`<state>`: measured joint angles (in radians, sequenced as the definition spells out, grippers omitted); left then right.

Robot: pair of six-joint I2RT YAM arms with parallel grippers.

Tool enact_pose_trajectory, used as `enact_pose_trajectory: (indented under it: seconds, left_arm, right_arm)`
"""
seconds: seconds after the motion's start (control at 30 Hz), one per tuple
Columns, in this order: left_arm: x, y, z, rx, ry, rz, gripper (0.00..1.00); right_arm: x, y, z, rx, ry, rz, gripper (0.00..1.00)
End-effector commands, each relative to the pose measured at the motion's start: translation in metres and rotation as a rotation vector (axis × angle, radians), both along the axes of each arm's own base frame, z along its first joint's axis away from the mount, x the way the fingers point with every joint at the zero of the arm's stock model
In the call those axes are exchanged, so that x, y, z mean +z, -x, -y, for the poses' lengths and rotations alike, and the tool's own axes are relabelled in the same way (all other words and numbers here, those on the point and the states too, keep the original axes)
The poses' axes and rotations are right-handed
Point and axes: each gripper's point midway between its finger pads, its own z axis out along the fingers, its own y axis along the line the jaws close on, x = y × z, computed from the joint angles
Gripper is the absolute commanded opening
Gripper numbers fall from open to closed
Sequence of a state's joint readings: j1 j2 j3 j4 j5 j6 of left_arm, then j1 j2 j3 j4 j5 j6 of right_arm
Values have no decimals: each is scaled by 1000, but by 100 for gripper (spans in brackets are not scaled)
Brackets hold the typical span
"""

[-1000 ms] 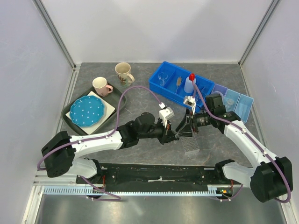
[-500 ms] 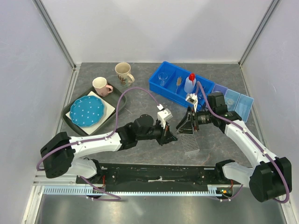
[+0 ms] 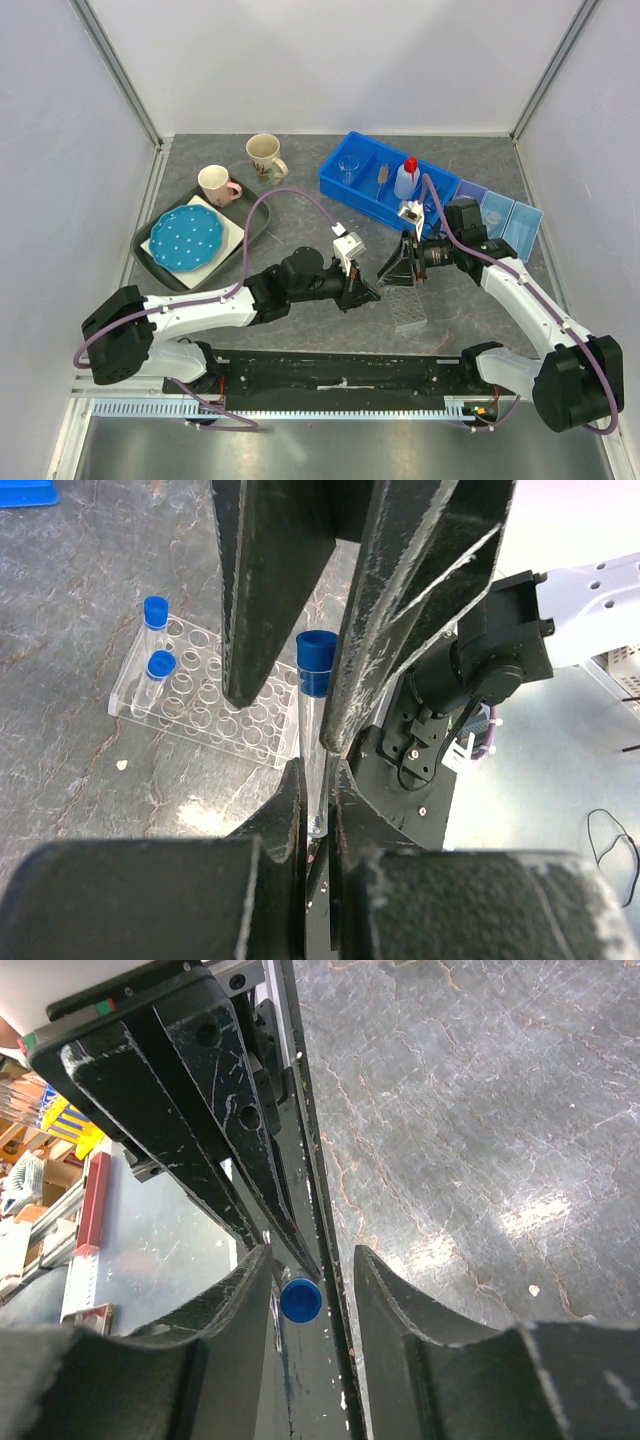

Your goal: Organize the chemistry lab equipment

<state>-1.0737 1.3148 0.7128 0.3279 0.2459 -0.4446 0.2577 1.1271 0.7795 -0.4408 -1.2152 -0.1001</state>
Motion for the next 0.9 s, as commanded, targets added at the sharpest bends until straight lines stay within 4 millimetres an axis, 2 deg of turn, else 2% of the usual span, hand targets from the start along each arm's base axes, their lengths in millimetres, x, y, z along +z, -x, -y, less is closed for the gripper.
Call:
enact_pose_trajectory:
  seconds: [0.0, 0.13, 0.27, 0.37, 0.4, 0.43, 0.5, 0.53, 0.6, 0.63, 0.67, 0.7, 0.73, 0.77, 0.8, 0.87]
  left_arm:
    - [23, 0, 3, 16, 91, 18, 2]
    - [23, -4, 1, 44, 96, 23, 2]
    - [24, -4, 0, 42, 98, 24, 2]
    - [21, -3, -1, 45, 95, 11, 6]
    - [23, -3, -1, 48, 99, 11, 12]
    - [21, -3, -3, 55, 99, 7, 24]
    - [27, -2, -9, 67, 113, 11, 40]
    - [25, -1, -12, 72, 111, 9, 55]
    - [27, 0, -19, 81, 110, 14, 67]
    - [35, 1, -25, 87, 126, 30, 75]
    - [27, 1, -33, 96, 84, 25, 78]
    - [33, -1, -37, 106, 76, 33, 81]
    - [43, -7, -48, 139, 72, 49, 86]
    - [45, -12, -56, 160, 40, 65, 89]
    - [45, -15, -69, 186, -31, 53, 92]
    - [61, -35, -99, 283, -81, 112, 100]
  right_arm:
    - [2, 1, -1, 18, -23, 15, 43]
    - [2, 1, -1, 20, -23, 11, 33]
    - [6, 1, -1, 26, -30, 16, 17]
    - [9, 1, -2, 32, -39, 22, 13]
    - [10, 0, -2, 32, -40, 26, 13]
    - [12, 1, -1, 34, -45, 31, 13]
    - [13, -3, 2, 18, -47, 40, 12]
    - [15, -5, 5, 7, -49, 52, 12]
    - [14, -14, 13, -37, -38, 78, 12]
    - [15, -16, 17, -53, -34, 89, 12]
    - [9, -23, 24, -90, 2, 124, 12]
    - [10, -28, 29, -115, 33, 167, 12]
    - [2, -26, 35, -130, 82, 168, 12]
    - [-8, -36, 45, -182, 173, 217, 13]
    - [-12, -39, 51, -196, 215, 274, 13]
    - [-20, -48, 63, -253, 290, 326, 13]
